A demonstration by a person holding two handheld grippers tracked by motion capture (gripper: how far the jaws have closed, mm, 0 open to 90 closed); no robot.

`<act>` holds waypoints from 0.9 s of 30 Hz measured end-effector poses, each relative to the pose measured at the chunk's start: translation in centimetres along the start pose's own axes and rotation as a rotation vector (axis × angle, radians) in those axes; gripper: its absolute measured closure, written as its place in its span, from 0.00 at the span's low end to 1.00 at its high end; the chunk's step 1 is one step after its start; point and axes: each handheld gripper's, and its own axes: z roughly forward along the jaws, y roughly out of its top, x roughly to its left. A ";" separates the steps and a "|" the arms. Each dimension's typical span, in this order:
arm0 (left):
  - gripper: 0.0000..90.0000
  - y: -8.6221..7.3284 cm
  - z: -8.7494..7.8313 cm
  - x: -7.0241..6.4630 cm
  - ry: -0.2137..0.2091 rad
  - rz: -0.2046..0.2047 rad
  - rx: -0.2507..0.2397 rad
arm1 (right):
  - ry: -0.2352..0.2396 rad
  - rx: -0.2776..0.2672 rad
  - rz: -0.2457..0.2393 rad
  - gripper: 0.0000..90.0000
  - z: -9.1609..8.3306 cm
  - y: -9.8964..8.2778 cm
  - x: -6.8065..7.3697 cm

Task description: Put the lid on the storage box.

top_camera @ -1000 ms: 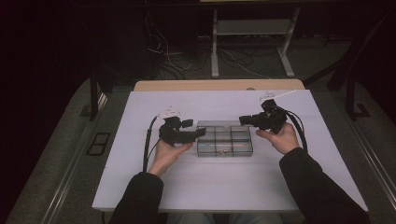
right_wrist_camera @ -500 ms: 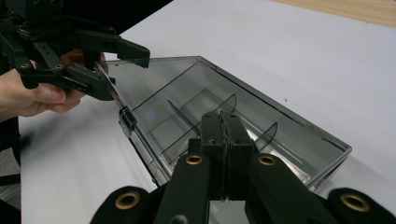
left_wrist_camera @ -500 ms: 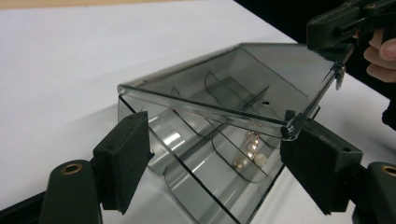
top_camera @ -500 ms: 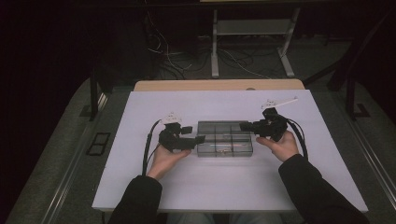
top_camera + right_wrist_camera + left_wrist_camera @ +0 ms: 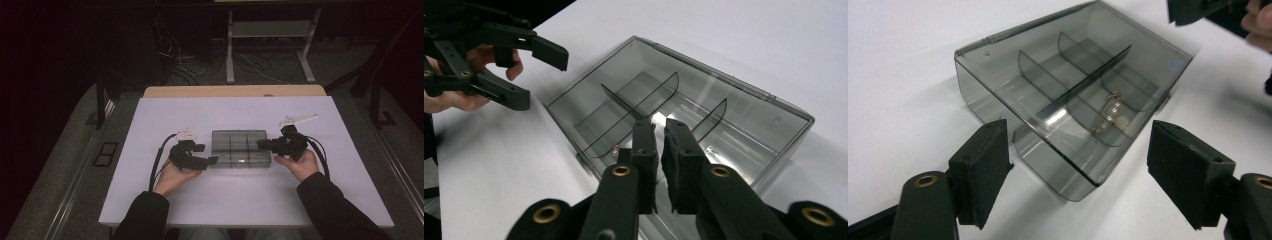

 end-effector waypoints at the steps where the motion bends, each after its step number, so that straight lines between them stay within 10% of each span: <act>1: 0.27 0.0 -0.2 -0.1 -0.002 0.006 0.002 | -0.001 -0.004 0.004 0.87 -0.1 -0.1 0.1; 12: 0.14 -1.6 -1.3 -1.4 -0.024 0.020 0.015 | -0.050 -0.050 0.059 0.49 -1.5 -1.9 1.3; 17: 0.02 -2.5 -1.7 -1.8 -0.049 -0.005 0.025 | -0.055 -0.039 0.073 0.16 -2.5 -3.3 1.6; 27: 0.00 -4.3 -2.9 -2.3 -0.046 -0.023 -0.010 | -0.032 -0.055 0.069 0.01 -4.2 -5.8 1.6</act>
